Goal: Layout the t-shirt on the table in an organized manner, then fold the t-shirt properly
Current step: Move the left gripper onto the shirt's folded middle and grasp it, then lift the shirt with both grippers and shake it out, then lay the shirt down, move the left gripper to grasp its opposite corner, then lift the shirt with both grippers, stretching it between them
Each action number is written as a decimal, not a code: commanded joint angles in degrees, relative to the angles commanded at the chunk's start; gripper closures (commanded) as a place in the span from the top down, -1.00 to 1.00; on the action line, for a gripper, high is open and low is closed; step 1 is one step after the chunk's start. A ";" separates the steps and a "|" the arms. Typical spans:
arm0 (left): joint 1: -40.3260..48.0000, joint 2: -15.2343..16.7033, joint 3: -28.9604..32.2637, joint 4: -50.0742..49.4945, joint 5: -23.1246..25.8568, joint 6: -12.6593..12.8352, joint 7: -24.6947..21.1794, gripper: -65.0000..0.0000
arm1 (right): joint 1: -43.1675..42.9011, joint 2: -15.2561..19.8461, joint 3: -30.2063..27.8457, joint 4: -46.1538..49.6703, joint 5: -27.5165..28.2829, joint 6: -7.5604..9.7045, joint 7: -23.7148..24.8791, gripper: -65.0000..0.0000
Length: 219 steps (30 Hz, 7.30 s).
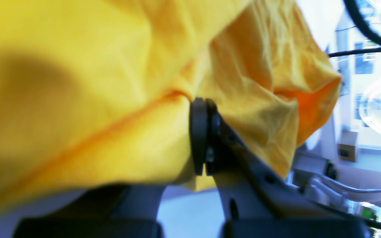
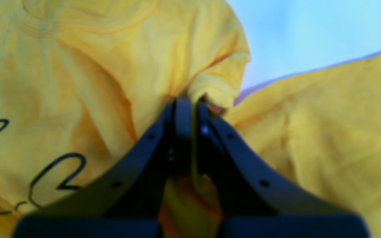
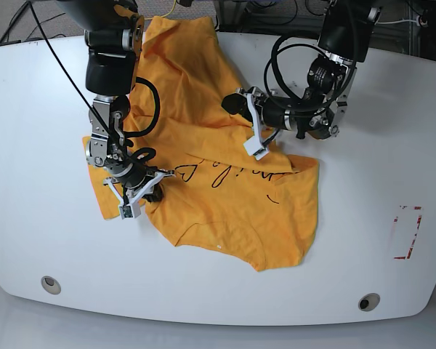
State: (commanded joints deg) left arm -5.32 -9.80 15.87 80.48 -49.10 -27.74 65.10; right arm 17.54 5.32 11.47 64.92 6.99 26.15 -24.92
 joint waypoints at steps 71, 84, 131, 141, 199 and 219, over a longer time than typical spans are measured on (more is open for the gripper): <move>-37.19 -24.18 -25.93 10.20 -0.26 -12.26 7.47 -0.99 | 19.16 10.55 6.51 30.51 0.00 3.34 -27.96 -1.00; -6.33 -24.00 -38.15 21.27 -4.31 -12.26 9.76 -0.99 | -9.76 4.75 11.25 43.25 0.00 3.34 -28.57 -1.00; -11.52 -4.92 -36.57 -7.65 21.71 -12.26 -3.08 0.26 | -26.11 -3.60 14.68 45.54 -0.18 5.54 -24.97 -1.00; -17.49 -4.92 -29.01 -22.24 21.80 -12.26 -11.60 0.26 | -24.79 -5.19 14.59 45.63 -0.09 5.54 -24.97 -1.00; -18.73 -4.66 -37.54 7.56 21.71 -10.11 3.52 -1.00 | -11.25 -2.81 14.59 45.36 -0.44 5.71 -25.32 -1.00; -52.22 -4.57 -41.23 13.10 22.07 -9.58 12.92 -1.00 | 18.99 5.80 14.15 33.76 -0.44 8.18 -29.54 -1.00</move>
State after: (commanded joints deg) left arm -57.54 -14.37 -25.36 93.58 -27.03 -37.32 78.02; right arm 36.53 11.12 25.63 98.68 6.55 34.33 -54.46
